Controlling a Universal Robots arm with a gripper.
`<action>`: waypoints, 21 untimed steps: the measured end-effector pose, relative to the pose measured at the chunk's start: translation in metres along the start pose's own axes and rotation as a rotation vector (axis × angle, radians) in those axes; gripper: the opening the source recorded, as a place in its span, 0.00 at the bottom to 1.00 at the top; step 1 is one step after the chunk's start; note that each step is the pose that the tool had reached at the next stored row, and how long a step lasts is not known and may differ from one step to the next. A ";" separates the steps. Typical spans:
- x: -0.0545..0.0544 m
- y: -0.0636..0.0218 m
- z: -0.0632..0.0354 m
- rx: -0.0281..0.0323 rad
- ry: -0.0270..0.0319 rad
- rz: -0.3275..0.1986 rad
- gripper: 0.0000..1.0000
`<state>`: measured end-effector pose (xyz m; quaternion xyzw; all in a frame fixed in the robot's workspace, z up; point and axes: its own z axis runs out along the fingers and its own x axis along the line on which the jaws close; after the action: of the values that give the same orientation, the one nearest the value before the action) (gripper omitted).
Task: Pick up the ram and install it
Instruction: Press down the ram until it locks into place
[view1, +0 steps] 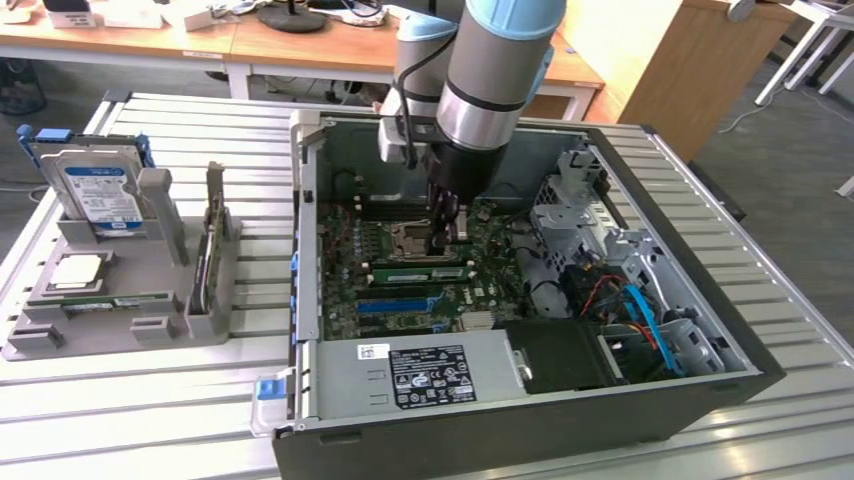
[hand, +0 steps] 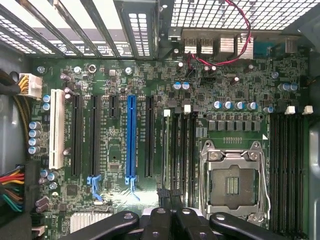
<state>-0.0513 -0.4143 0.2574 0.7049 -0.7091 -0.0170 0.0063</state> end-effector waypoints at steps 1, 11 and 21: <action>0.000 0.0000 0.0000 0.0000 0.0000 0.000 0.11; 0.000 0.0000 0.0000 0.0000 0.0000 0.000 0.11; 0.000 0.0000 0.0001 0.0011 -0.0026 0.077 0.11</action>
<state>-0.0513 -0.4143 0.2573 0.6771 -0.7357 -0.0172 0.0057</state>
